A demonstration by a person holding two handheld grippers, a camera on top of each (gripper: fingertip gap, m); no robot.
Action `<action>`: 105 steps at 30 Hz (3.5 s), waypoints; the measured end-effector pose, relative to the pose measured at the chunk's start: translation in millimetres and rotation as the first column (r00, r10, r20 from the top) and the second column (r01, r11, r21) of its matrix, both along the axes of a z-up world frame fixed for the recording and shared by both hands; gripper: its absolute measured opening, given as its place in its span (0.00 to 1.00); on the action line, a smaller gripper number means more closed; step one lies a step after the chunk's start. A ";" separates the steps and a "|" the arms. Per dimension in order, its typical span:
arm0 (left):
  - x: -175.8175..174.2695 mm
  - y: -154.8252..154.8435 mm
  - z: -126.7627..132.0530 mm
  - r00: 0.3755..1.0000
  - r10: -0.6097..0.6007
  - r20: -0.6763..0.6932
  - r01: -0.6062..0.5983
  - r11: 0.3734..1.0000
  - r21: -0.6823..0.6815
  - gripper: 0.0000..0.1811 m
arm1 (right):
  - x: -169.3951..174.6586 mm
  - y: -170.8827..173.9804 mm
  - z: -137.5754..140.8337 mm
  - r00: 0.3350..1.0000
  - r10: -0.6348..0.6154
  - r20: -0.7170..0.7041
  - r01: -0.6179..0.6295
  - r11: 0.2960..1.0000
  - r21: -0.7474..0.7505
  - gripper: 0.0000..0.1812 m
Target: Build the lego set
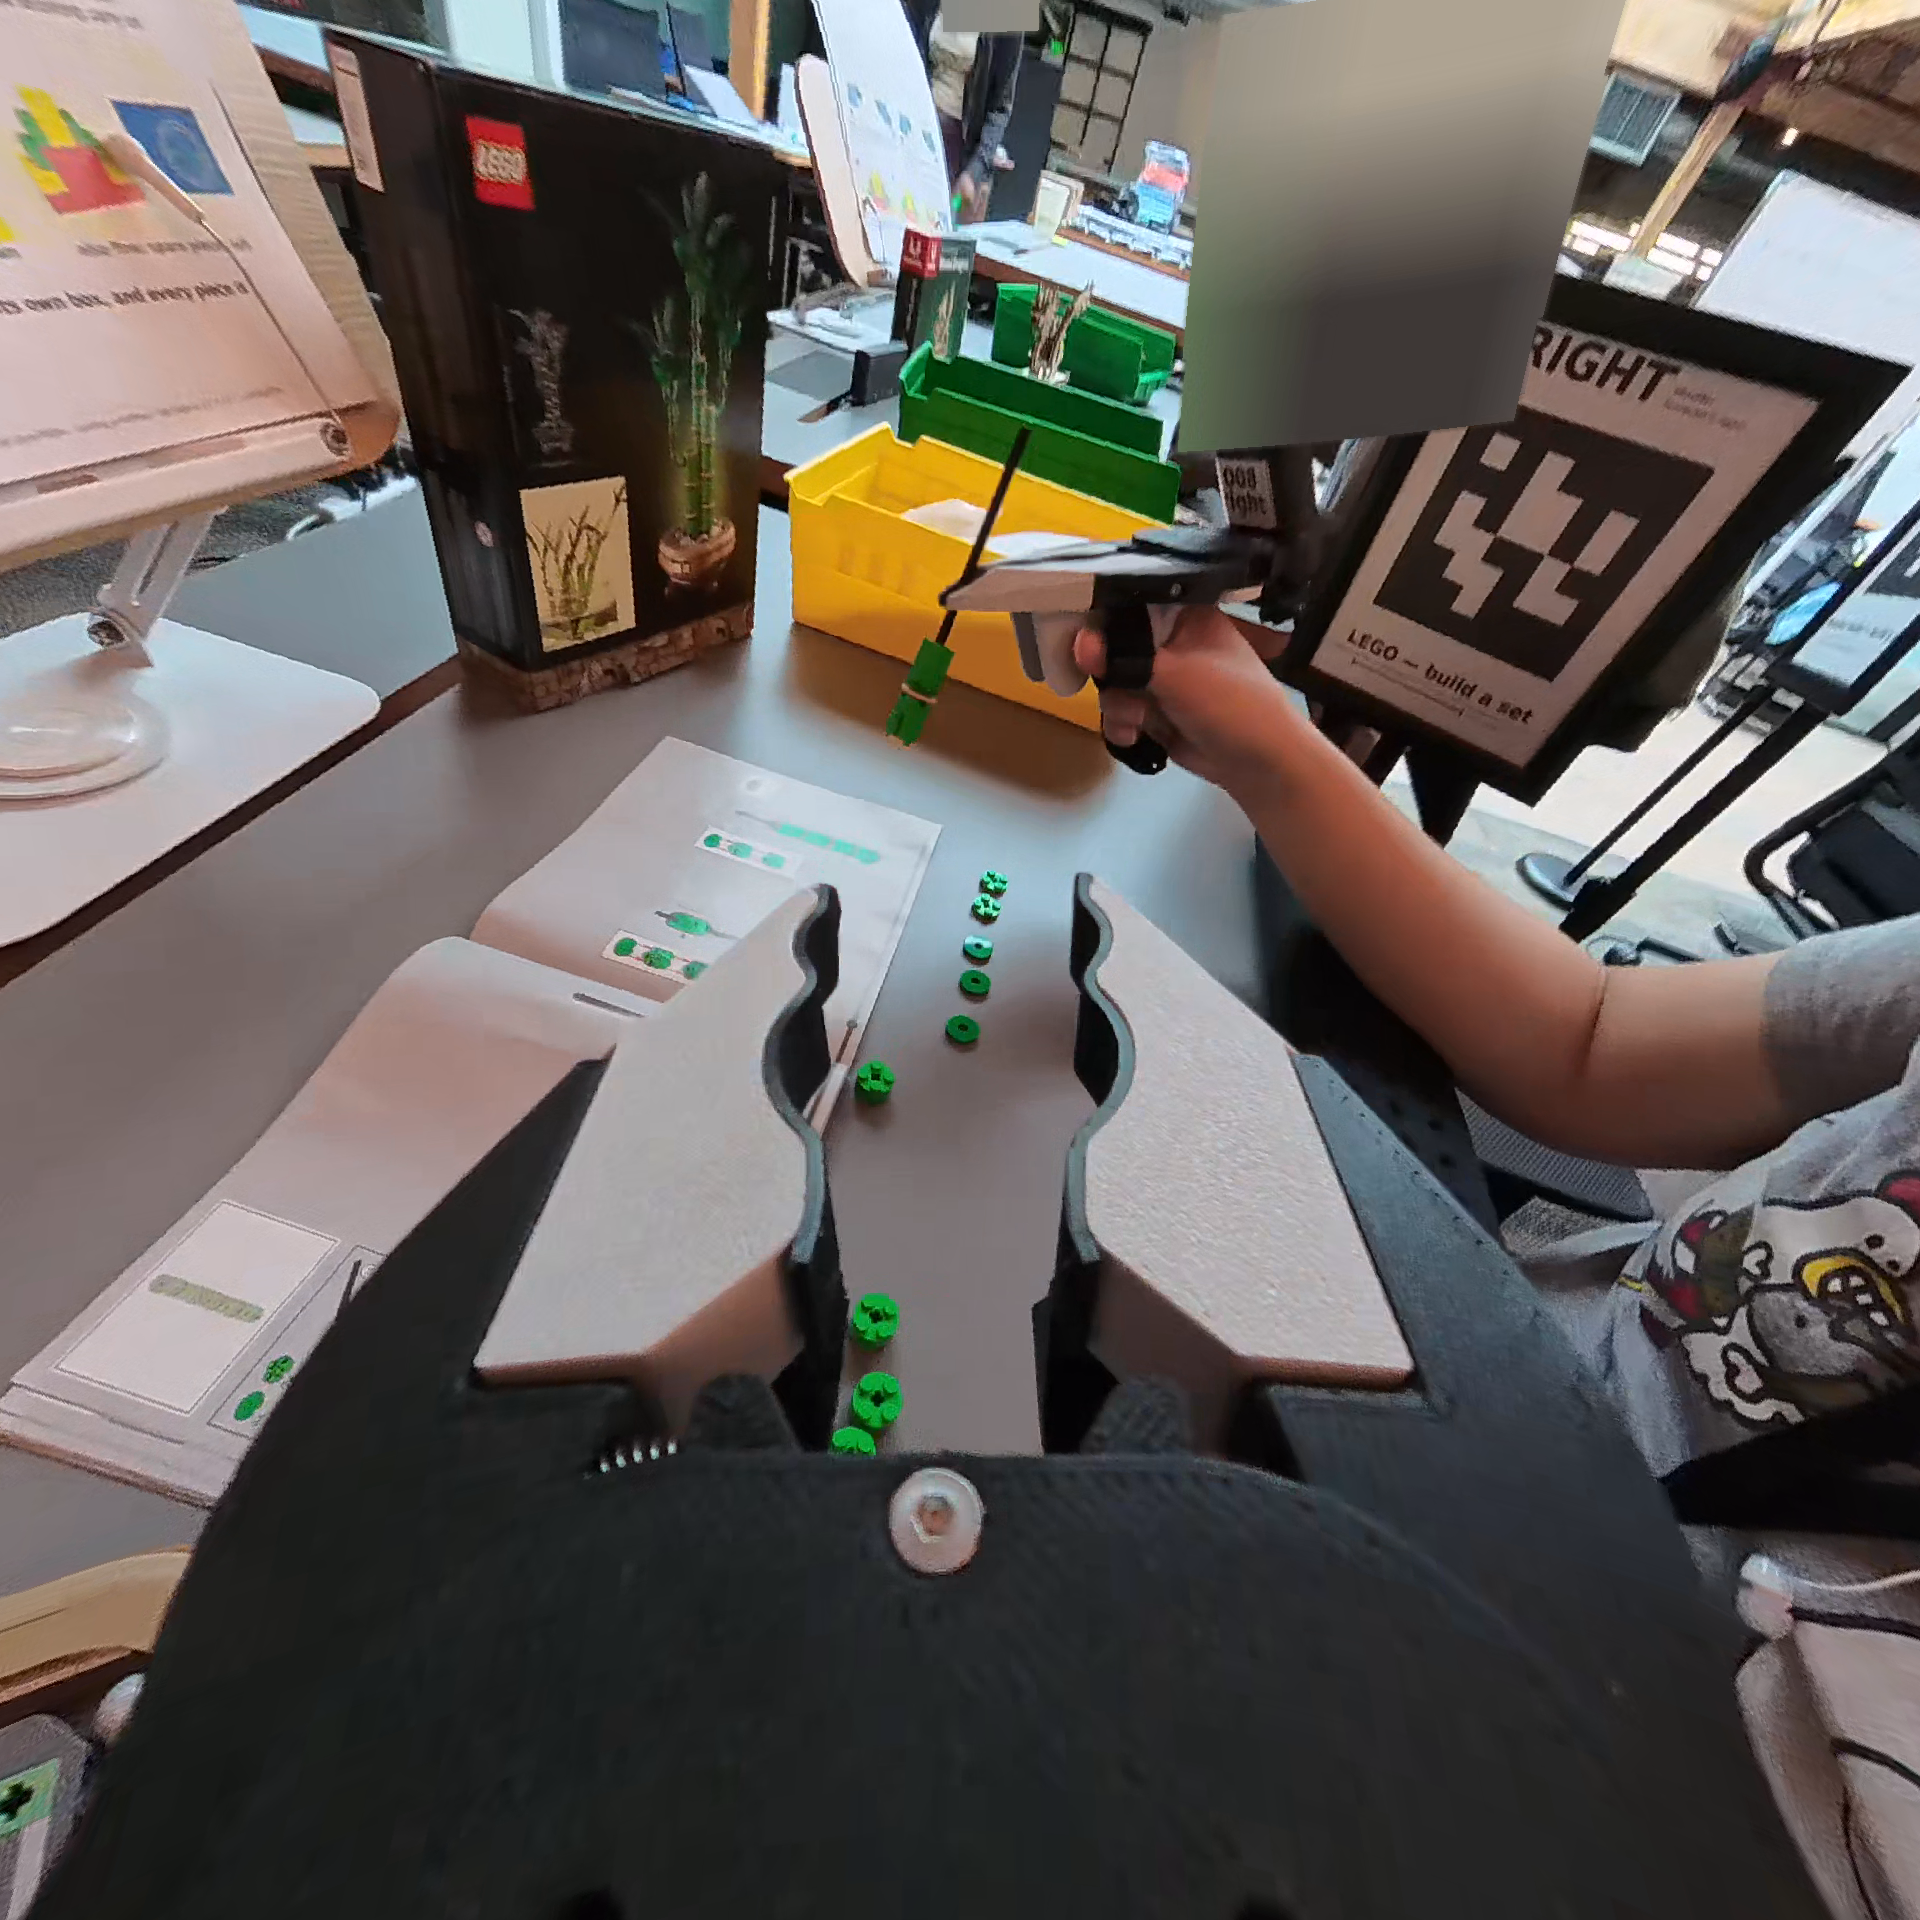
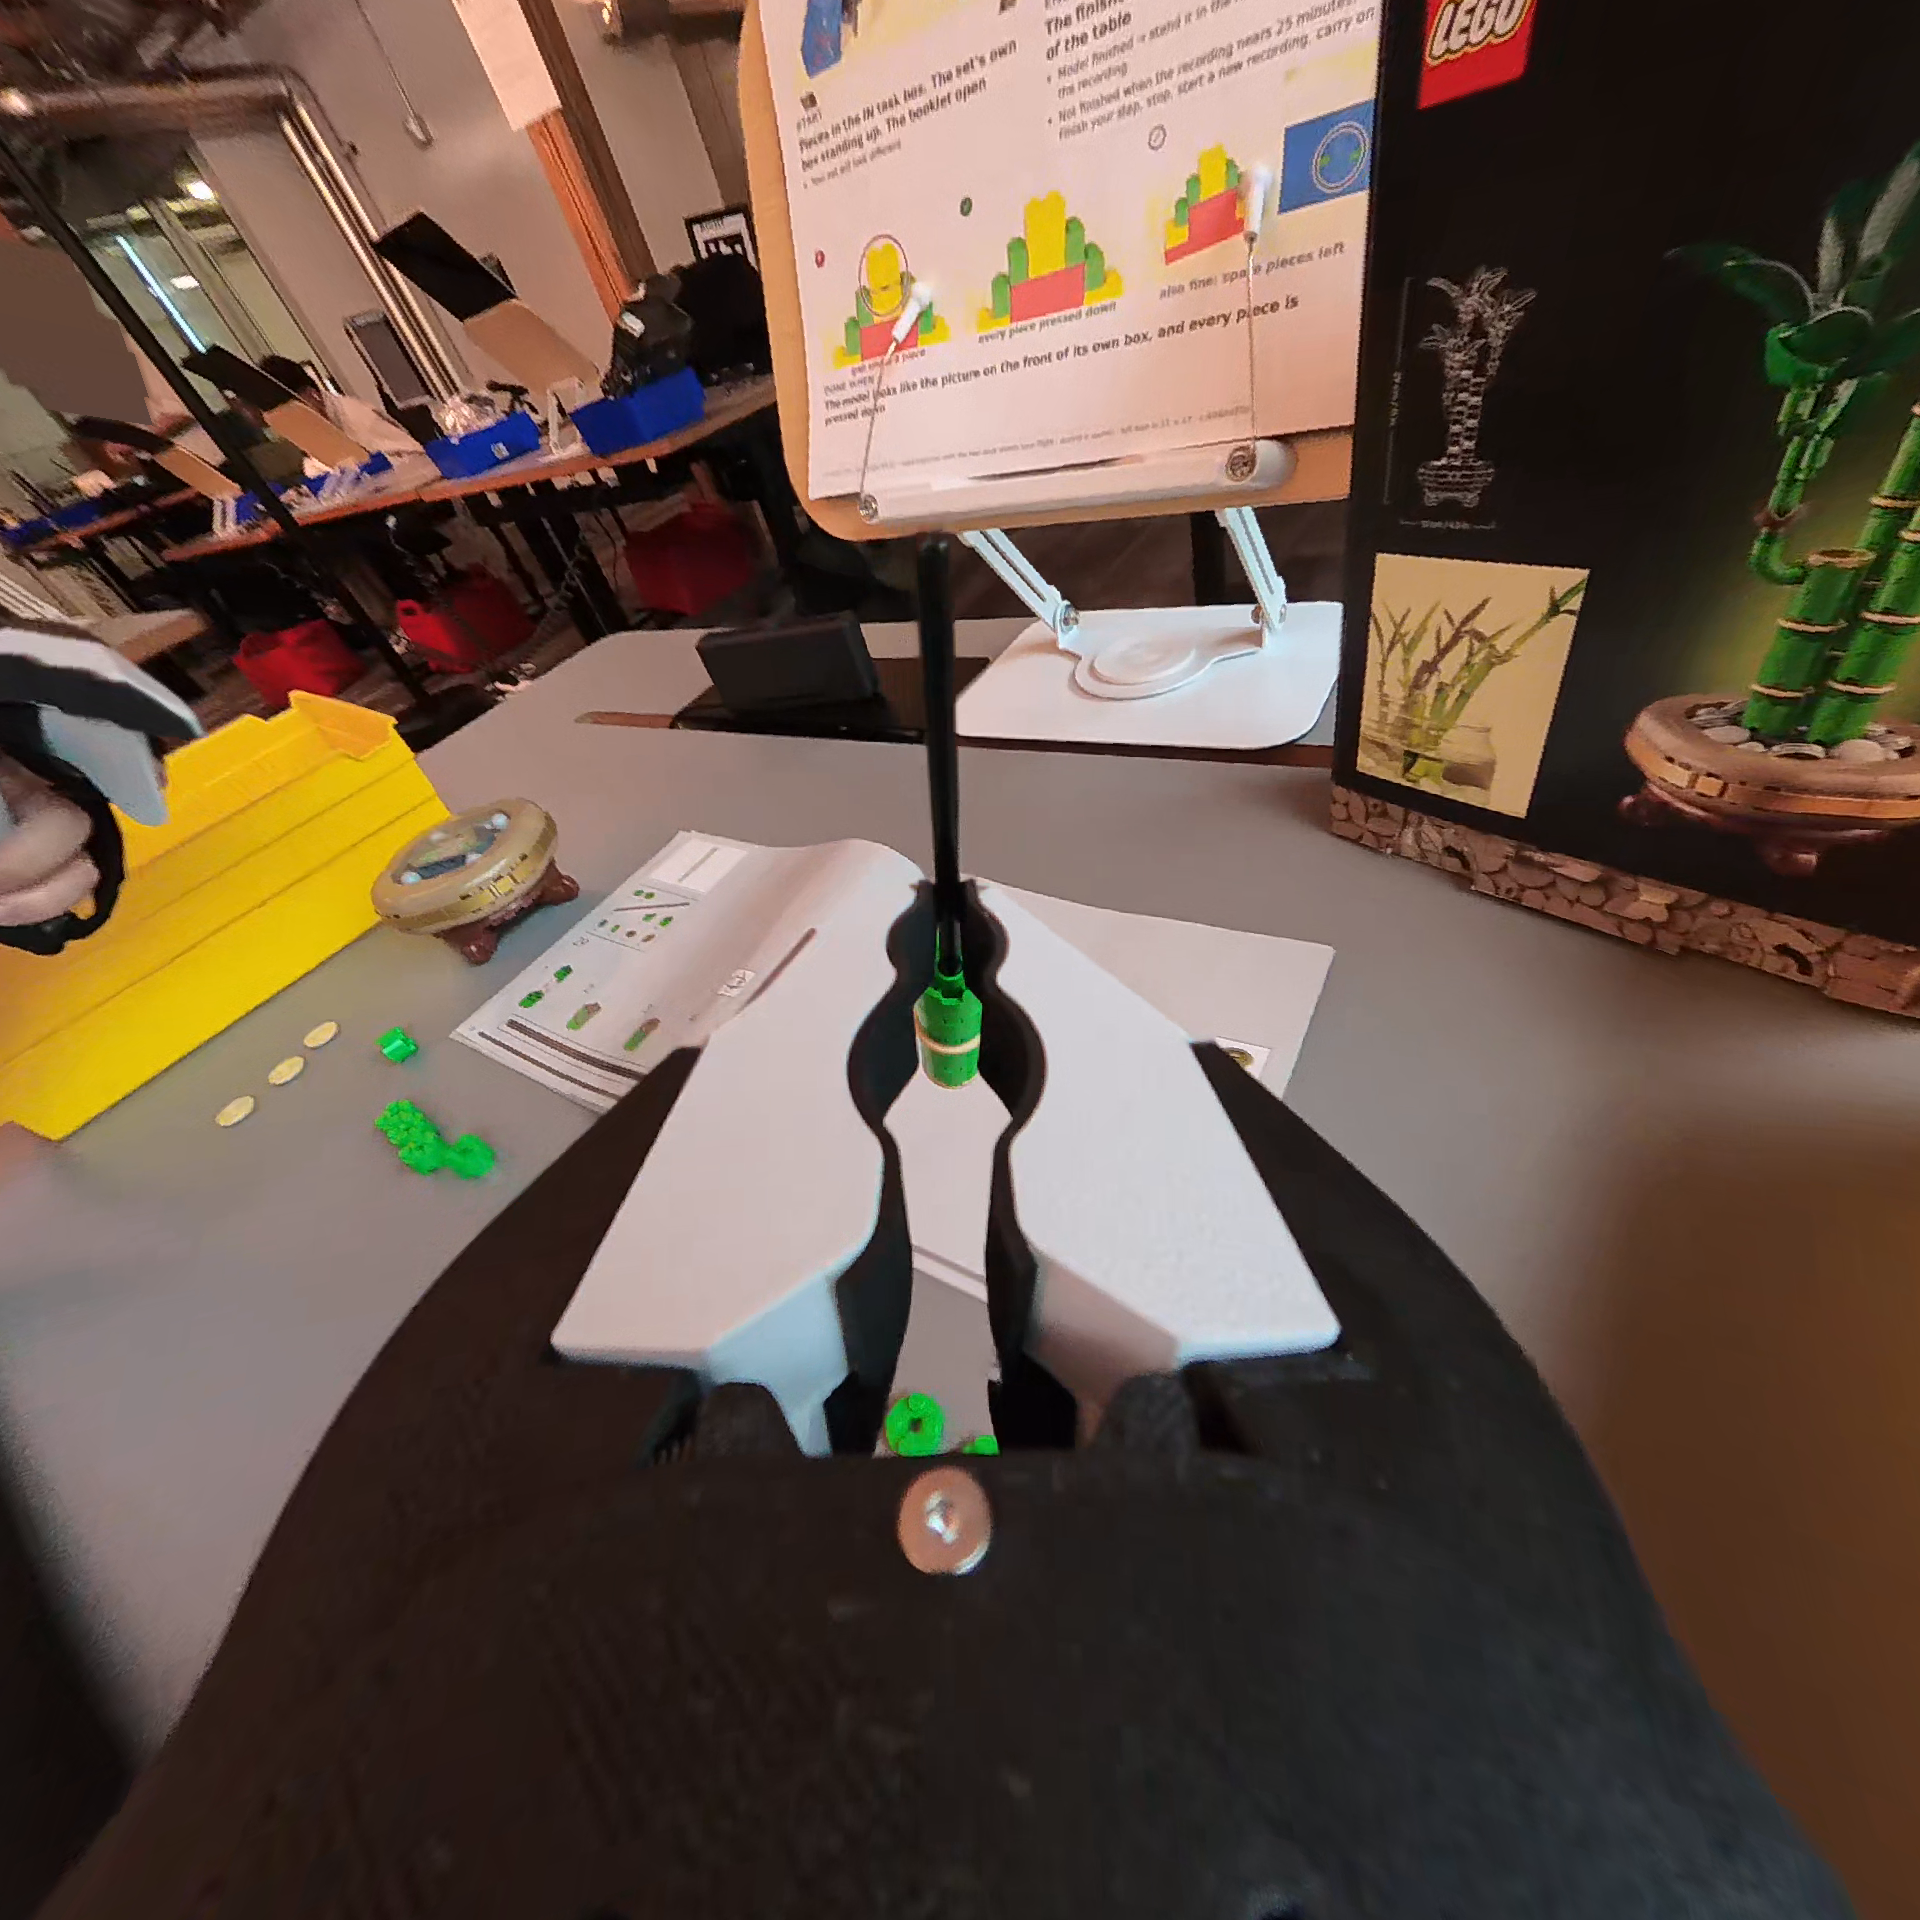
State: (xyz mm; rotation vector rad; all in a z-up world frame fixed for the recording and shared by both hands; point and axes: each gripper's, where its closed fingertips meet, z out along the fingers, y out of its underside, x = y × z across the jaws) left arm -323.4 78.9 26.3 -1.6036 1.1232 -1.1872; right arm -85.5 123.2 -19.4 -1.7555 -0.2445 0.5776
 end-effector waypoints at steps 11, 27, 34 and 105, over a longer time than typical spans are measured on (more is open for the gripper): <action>5.3 -9.8 -4.7 0.998 -0.037 -0.047 0.037 0.999 0.005 0.22 | 12.8 7.0 10.3 0.999 -0.029 0.037 0.030 0.999 -0.032 0.02; -6.2 -6.8 -7.1 0.998 -0.006 -0.060 0.005 1.000 -0.018 0.21 | -96.5 -25.4 -4.1 0.892 0.442 0.097 -0.424 0.891 -0.160 0.02; -2.9 -11.4 -38.7 0.992 0.016 -0.123 -0.018 1.000 -0.012 0.20 | -66.3 -14.0 -31.2 0.924 0.380 0.050 -0.368 0.915 -0.167 0.02; -15.2 57.4 -88.6 0.855 0.497 -0.145 -0.466 0.861 0.203 0.23 | -209.5 -46.8 -66.5 0.682 0.712 0.167 -0.699 0.702 -0.138 0.02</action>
